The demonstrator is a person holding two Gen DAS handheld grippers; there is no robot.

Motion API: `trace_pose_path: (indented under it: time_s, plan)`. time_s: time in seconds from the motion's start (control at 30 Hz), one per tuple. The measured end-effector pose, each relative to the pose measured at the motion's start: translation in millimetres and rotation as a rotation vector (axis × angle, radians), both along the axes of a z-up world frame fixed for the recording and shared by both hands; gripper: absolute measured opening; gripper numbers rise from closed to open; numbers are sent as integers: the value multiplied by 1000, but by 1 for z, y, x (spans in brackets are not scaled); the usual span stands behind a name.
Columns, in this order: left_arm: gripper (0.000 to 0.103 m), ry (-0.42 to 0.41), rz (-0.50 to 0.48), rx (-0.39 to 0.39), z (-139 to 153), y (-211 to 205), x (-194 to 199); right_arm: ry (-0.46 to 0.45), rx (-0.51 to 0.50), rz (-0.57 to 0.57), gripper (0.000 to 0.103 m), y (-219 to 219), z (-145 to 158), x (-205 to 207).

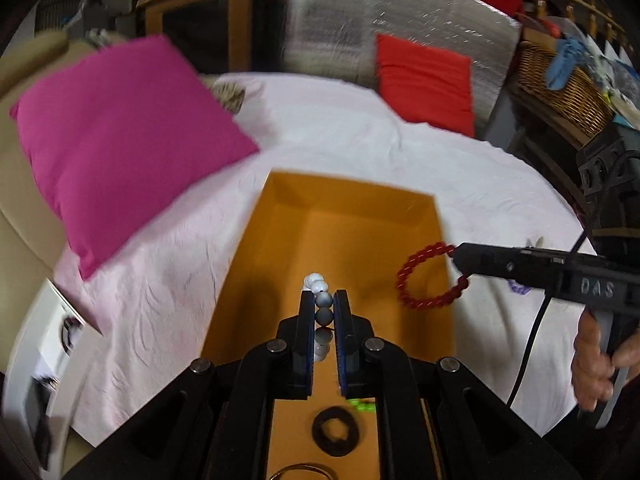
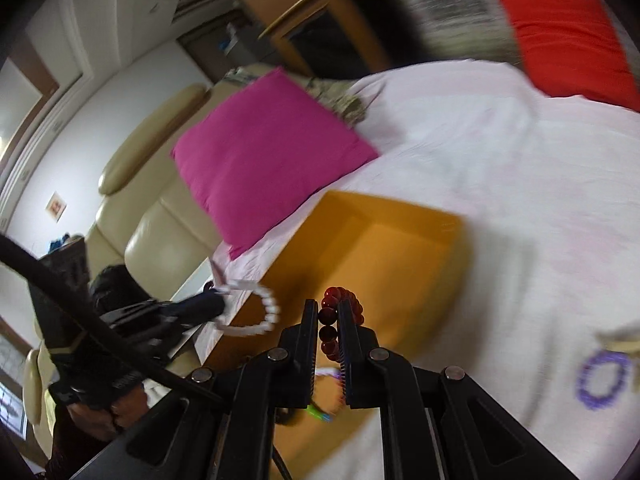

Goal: Organize jewelry
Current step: 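Carry both bracelets into the orange box and open both tools, then move both tools back toward the purple bracelet and claw clip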

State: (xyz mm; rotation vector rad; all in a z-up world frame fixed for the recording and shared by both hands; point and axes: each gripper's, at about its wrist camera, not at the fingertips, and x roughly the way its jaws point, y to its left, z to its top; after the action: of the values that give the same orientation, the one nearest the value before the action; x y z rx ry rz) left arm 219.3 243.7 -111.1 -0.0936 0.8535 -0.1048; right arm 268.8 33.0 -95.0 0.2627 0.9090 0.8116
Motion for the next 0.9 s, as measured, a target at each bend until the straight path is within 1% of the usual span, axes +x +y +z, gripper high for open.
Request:
trace_pose_path:
  time_s: [0.03, 0.1, 0.2, 0.27, 0.37, 0.4, 0.43, 0.47, 0.5, 0.53, 0.57, 0.67, 0.73, 0.8, 0.87, 0.9]
  plan:
    - [9, 13, 4, -7, -7, 3, 2, 8, -11, 19, 11, 15, -7, 0]
    - [9, 55, 15, -16, -28, 9, 4, 36, -31, 39, 11, 32, -22, 1]
    - [10, 123, 52, -11, -49, 20, 1, 69, -75, 56, 11, 50, -43, 4]
    - [10, 135, 78, 1, -54, 23, -3, 80, -123, 54, 11, 59, -57, 6]
    - [13, 148, 101, 15, -55, 26, -9, 114, -147, 38, 11, 58, -65, 8]
    - [19, 145, 107, 20, -53, 26, -12, 115, -144, 30, 12, 56, -64, 9]
    - [30, 144, 113, 25, -52, 25, -14, 103, -136, 17, 13, 51, -61, 9]
    - [35, 134, 124, 34, -48, 23, -18, 86, -130, -2, 19, 45, -57, 8]
    - [43, 119, 131, 42, -44, 21, -22, 79, -127, -11, 27, 40, -52, 9]
    - [45, 110, 133, 47, -43, 20, -25, 69, -112, -23, 30, 31, -48, 8]
    - [45, 101, 133, 53, -40, 17, -29, 58, -102, -34, 32, 24, -44, 6]
    - [45, 87, 124, 67, -34, 7, -40, 12, -94, -66, 33, 0, -34, -6]
    - [45, 83, 113, 76, -30, -5, -47, -2, -86, -81, 33, -19, -30, -17]
    - [45, 78, 91, 82, -25, -23, -54, -14, -86, -99, 33, -37, -24, -24]
    - [46, 68, 71, 86, -21, -38, -59, -17, -84, -118, 33, -65, -21, -36]
    - [48, 61, 54, 90, -18, -50, -62, -17, -83, -126, 33, -75, -20, -40]
